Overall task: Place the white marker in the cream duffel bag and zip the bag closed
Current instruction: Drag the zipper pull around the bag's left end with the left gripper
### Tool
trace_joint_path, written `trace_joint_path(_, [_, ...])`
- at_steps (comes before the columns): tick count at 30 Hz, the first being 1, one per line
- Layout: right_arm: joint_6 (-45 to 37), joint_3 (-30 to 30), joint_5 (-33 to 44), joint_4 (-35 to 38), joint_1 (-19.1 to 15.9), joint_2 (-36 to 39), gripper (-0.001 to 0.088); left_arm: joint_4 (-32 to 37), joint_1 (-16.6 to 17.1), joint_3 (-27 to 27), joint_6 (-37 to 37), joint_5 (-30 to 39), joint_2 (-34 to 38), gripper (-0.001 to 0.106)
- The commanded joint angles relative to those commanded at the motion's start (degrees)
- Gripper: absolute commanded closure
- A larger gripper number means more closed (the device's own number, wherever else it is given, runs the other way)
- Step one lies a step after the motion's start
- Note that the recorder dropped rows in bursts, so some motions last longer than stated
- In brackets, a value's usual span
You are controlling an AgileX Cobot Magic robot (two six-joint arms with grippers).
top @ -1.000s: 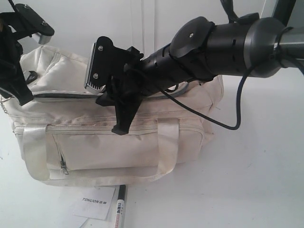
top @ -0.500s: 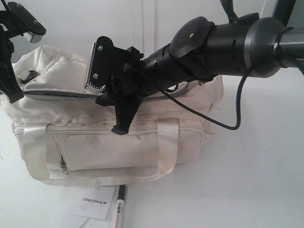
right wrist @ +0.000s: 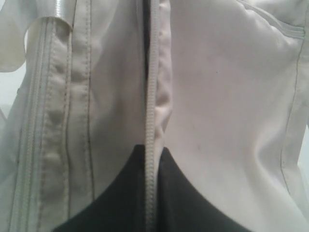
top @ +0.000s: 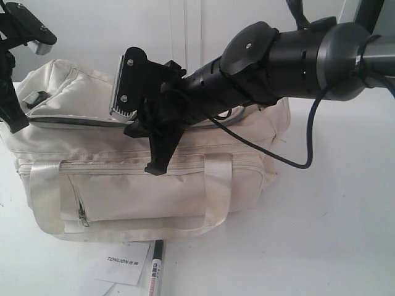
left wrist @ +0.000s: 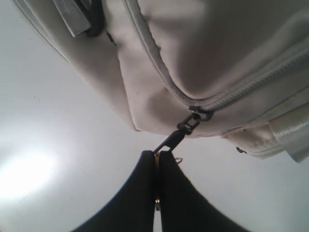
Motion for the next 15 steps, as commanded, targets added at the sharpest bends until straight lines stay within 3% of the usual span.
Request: trace_joint_path(15, [0.0, 0.0, 2.6, -3.2, -0.1, 0.0, 0.0868, 2.9, 0.0, 0.0, 0.0, -5.4, 2.2, 0.105])
